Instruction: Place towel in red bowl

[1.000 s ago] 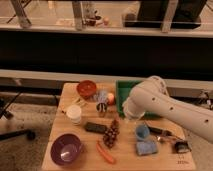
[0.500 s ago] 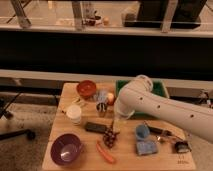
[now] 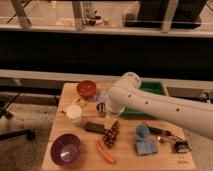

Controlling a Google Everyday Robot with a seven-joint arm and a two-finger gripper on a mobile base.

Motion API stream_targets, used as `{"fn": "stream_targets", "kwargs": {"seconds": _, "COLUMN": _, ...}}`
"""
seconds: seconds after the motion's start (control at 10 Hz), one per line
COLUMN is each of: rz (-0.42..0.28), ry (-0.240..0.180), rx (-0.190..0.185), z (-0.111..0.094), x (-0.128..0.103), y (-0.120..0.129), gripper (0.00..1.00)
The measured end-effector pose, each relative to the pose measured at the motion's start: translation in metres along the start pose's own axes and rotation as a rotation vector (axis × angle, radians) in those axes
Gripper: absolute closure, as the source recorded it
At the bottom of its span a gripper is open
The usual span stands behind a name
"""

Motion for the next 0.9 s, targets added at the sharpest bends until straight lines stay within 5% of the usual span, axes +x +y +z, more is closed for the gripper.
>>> {"fn": "stream_targets", "kwargs": {"seconds": 0.9, "rz": 0.023, "ry": 0.001, "rx": 0.001, "z": 0.017, "x": -0.054, "y": -0.027, "gripper": 0.2}}
